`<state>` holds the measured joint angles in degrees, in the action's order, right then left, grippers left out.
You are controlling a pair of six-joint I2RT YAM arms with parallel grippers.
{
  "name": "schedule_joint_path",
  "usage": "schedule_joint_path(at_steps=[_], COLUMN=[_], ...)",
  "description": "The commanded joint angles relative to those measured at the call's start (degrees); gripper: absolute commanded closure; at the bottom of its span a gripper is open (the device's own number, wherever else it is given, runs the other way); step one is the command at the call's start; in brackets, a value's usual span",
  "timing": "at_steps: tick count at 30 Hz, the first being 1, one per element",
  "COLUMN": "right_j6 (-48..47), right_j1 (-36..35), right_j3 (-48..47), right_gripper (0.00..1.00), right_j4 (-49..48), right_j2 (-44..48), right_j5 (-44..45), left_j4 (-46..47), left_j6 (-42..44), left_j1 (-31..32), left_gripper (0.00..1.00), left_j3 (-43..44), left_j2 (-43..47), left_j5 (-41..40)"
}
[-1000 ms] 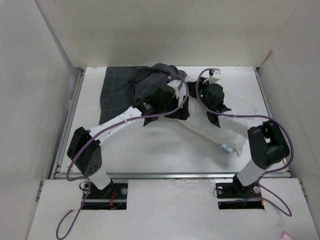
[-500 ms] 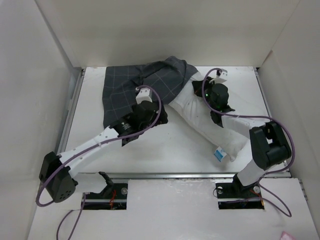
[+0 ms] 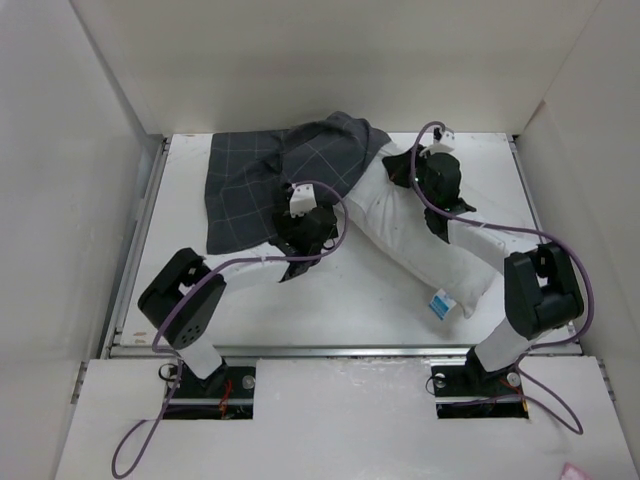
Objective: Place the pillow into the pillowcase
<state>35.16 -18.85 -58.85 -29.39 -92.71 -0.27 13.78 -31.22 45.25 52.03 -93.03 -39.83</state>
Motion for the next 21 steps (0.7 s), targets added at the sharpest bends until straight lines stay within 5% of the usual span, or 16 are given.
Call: schedule_joint_path(at_steps=[1,6,10,12,15,18,21], right_j6=[2.5,2.5,2.5,3.6,4.2,5.6,7.6], right_j1=[1.0,1.5,2.1,2.1,2.1,2.1,2.1], right_j3=[-6.0,-7.1,-7.6,-7.6,-8.2,-8.9,-8.9], right_gripper=[1.0,1.0,1.0,1.0,1.0,1.0,1.0], right_j4=[-4.1,-1.6,-0.8,-0.8,-1.5,-2.0,-2.5], right_j2=[4.7,6.7,7.3,7.3,6.7,6.7,6.2], right_j5=[-4.3,-6.8,-7.4,-7.4,-7.4,-8.0,-6.2], left_j4=[9.1,9.5,12.1,12.1,12.1,12.1,12.3], left_j6=[4.4,6.0,10.3,10.8,10.0,9.3,10.5], left_j1=[-1.5,-4.2,-4.8,-4.8,-4.8,-4.8,-4.2], left_gripper=[0.07,0.1,0.24,0.45,0.63,0.96,1.0], left_j3=[3.5,10.7,12.7,13.2,13.2,13.2,13.2], left_j2=[-0.8,-5.9,-7.1,-7.7,-8.9,-8.9,-7.5], left_j5=[-7.0,-8.8,-5.3,-4.6,-2.6,-2.6,-0.3])
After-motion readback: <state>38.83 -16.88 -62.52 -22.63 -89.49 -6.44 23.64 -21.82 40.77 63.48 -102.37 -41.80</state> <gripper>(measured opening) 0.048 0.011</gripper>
